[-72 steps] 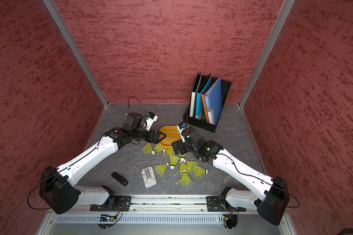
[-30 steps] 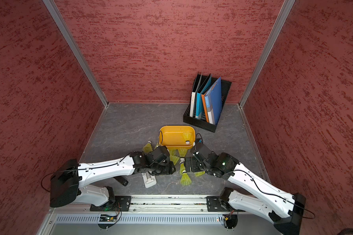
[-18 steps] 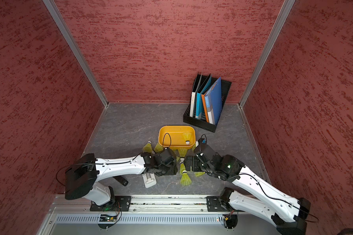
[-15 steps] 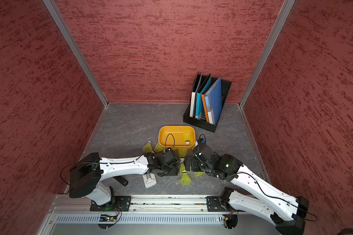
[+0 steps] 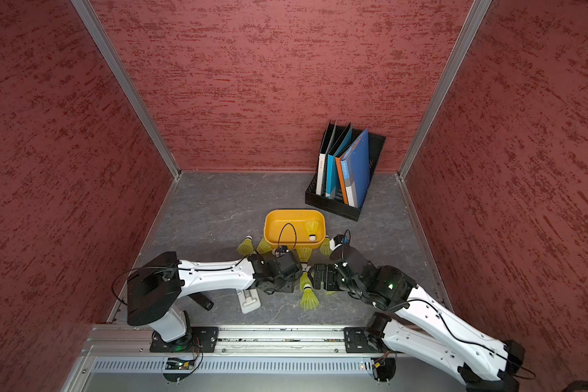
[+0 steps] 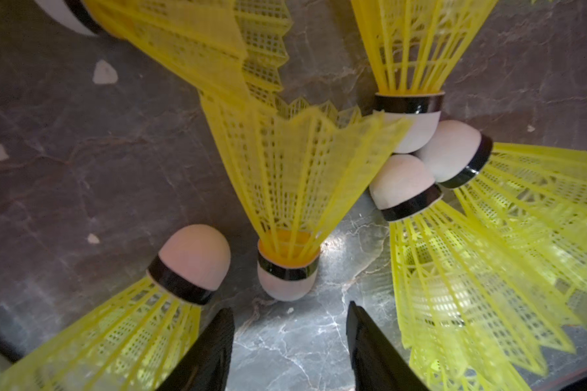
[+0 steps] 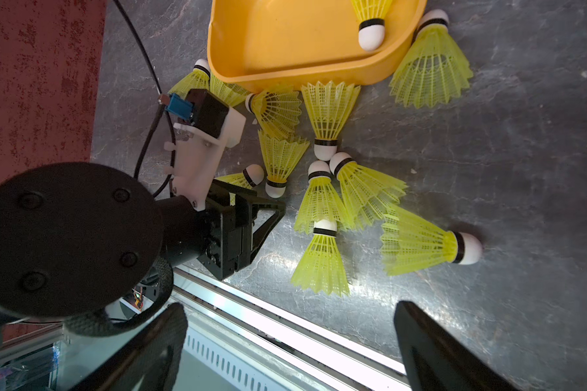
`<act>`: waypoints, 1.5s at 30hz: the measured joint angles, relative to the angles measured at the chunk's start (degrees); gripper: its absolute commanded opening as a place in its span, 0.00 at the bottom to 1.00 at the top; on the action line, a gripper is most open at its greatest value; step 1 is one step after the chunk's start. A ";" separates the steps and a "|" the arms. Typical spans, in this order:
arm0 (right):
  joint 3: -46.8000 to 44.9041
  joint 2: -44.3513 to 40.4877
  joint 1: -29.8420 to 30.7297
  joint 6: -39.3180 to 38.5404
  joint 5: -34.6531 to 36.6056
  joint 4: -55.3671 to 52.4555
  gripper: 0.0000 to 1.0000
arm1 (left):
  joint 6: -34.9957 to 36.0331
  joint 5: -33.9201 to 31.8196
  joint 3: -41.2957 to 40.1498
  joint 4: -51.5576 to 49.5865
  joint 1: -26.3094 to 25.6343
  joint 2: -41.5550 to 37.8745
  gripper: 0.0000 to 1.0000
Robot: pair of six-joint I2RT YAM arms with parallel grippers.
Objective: Put the shuttlecocks into the storage box
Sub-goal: Pick up the shuttlecock at the center of the board.
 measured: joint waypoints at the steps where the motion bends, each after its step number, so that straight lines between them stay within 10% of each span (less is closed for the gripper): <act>1: -0.31 -0.31 0.00 0.26 0.00 0.04 0.99 | 0.24 -0.02 0.00 0.09 0.22 0.04 0.55; 23: -11.45 -2.51 -19.41 8.39 -14.34 2.08 0.98 | 7.28 1.14 4.31 1.77 1.86 4.17 0.43; 45: -11.45 -0.59 -22.75 7.82 -17.73 3.23 0.98 | 7.69 -0.68 7.10 -0.39 0.70 7.91 0.27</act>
